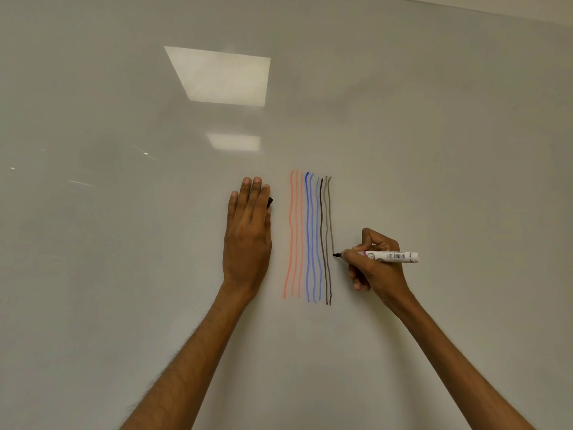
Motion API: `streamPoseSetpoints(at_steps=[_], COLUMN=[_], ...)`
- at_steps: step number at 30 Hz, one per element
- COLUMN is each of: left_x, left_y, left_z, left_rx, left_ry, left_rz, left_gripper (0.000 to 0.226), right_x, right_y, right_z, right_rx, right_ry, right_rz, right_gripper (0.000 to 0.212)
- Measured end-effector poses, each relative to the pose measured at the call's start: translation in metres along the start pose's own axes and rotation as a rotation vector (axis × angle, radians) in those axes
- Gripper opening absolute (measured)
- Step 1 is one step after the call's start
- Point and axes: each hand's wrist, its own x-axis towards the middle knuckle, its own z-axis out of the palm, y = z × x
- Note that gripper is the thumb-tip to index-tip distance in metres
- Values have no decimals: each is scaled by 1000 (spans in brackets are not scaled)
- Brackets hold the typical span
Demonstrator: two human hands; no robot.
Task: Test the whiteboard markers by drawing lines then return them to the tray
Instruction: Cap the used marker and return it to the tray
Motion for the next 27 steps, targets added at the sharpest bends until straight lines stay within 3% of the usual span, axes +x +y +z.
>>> streamPoseSetpoints(at_steps=[27], left_x=[-3], left_y=[-1], left_z=[-1], left_rx=[-25], left_ry=[-5], left_rz=[-6], left_gripper=[41], right_x=[-37], right_y=[32], right_z=[-12], right_rx=[-90], right_ry=[-129], right_rz=[131], right_gripper=[36])
